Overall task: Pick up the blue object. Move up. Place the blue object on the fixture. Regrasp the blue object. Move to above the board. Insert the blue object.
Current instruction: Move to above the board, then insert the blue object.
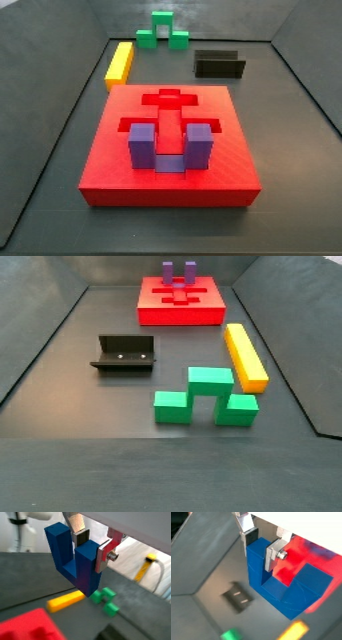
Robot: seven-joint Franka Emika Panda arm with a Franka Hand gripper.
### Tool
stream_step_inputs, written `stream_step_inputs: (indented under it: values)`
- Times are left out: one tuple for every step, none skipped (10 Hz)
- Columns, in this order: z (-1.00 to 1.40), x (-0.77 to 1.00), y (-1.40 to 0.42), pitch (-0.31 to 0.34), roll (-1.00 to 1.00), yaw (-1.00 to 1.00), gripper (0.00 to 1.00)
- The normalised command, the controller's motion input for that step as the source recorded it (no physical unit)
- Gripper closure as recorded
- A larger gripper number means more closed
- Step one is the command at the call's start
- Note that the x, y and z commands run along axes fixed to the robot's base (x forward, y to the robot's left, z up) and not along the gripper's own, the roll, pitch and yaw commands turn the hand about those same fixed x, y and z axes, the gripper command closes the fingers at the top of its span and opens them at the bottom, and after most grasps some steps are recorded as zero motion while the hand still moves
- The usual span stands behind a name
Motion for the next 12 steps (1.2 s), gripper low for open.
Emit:
stream_step_inputs:
  values:
    - [0.09, -0.55, -0.47, -0.083, -1.00, -0.08, 1.00]
    - [0.01, -0.20, -0.12, -0.074, -1.00, -0.08, 1.00]
    - [0.00, -0.06, -0.02, -0.043, -1.00, -0.09, 1.00]
    - [0.02, -0.06, -0.04, -0.056, -1.00, -0.09, 1.00]
    - [0.00, -0.08, 0.00, -0.083, -1.00, -0.08, 1.00]
    - [0.00, -0.08, 0.03, -0.082, -0.85, -0.07, 1.00]
    - [0.00, -0.07, 0.03, -0.070, -0.53, -0.03, 1.00]
    - [0.00, -0.05, 0.02, -0.056, -0.35, -0.02, 1.00]
    - [0.00, -0.03, 0.01, -0.032, -0.23, -0.02, 1.00]
    - [-0.47, 0.14, -0.04, -0.027, 0.04, 0.05, 1.00]
    - [-0.50, 0.68, 0.00, 0.000, 0.08, 0.21, 1.00]
    - [-0.34, 0.78, 0.10, 0.000, 0.07, 0.30, 1.00]
